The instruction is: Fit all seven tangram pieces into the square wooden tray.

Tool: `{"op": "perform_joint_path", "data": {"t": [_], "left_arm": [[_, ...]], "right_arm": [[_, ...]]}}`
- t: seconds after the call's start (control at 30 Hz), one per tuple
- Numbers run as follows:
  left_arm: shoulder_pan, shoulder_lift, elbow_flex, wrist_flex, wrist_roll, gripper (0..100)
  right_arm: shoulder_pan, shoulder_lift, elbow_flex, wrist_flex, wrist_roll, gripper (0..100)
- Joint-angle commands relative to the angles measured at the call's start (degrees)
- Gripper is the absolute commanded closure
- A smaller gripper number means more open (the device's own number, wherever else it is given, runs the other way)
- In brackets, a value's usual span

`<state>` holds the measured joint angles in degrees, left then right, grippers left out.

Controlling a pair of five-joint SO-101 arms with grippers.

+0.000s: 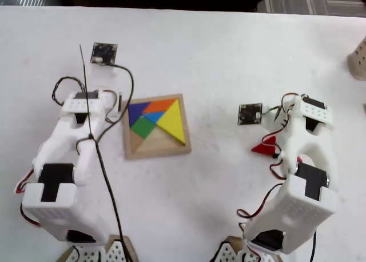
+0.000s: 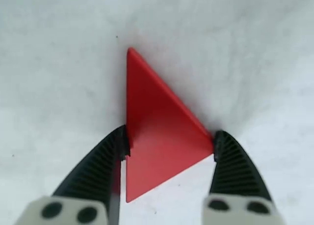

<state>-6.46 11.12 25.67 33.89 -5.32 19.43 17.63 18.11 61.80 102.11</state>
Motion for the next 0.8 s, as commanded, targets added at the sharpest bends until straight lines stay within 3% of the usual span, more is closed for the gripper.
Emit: {"op": "perform_joint_path", "data": {"t": [0.0, 0.23, 0.4, 0.53, 0.77], "left_arm": [[0.7, -0.2, -2.9, -1.1, -0.5, 98], [0.7, -0.2, -2.9, -1.1, -0.5, 98], [0.7, -0.2, -2.9, -1.1, -0.5, 98], [0.7, -0.2, -2.9, -1.1, -0.5, 98], [0.7, -0.2, -2.9, -1.1, -0.5, 98]], "right_arm": [[0.6, -2.2, -0.6, -0.8, -8.4, 92.4], [0.1, -7.5, -0.6, 2.3, -25.0, 92.5], [-1.9, -11.6, -0.6, 7.1, -32.1, 92.6], [-2.4, -13.8, -0.6, 7.4, -33.2, 91.4], [1.1, -17.8, -0.2, 9.1, -35.8, 68.6]]}}
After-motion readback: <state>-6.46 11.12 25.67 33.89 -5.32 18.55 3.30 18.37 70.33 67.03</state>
